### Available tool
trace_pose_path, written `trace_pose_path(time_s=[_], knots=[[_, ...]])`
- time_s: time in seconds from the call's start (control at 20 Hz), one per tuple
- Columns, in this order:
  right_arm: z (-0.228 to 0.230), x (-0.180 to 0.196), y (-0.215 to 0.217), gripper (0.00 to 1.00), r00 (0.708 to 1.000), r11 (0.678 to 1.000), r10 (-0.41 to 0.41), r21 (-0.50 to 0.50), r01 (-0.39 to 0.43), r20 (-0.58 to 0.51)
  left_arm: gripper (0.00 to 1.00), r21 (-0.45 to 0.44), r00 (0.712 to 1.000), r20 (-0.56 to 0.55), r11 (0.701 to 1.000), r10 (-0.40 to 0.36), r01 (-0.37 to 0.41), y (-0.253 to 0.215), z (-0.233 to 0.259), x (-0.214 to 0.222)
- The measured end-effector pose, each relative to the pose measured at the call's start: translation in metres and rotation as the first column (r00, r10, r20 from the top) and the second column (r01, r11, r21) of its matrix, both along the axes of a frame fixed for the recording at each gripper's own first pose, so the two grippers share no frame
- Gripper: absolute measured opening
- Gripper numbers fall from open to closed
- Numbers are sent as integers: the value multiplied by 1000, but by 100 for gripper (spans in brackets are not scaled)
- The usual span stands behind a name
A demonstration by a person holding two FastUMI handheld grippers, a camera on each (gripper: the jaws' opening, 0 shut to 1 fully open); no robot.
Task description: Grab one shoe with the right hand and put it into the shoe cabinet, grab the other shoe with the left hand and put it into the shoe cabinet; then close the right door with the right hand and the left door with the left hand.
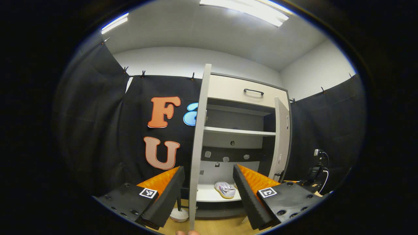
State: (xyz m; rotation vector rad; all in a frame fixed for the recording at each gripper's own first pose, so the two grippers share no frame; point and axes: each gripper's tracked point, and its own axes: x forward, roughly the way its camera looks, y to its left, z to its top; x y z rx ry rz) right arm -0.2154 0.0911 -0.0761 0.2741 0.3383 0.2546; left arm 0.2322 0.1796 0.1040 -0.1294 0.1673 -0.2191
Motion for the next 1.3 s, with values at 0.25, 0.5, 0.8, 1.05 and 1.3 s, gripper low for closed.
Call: trace_pose_path(time_s=[0.25, 0.5, 0.8, 1.05, 1.3], knots=[[-2, 22, 13, 92, 999, 998, -52, -21, 52, -7, 96, 1, 1000, -3, 1000, 30, -30, 33, -11, 4], [-5, 44, 31, 92, 998, 995, -67, -71, 68, 4, 99, -18, 1000, -26, 1000, 18, -18, 50, -26, 10], [-11, 57, 36, 92, 996, 991, -85, -107, 85, 5, 96, -10, 999, -36, 1000, 13, -13, 69, -39, 12], [-14, 66, 39, 92, 994, 986, -108, -130, 108, 7, 96, -5, 999, -48, 1000, -2, 2, 84, -51, 10], [-16, 72, 41, 92, 992, 976, -125, -175, 127, 17, 94, -21, 997, -65, 999, -30, 29, 95, -64, 7]])
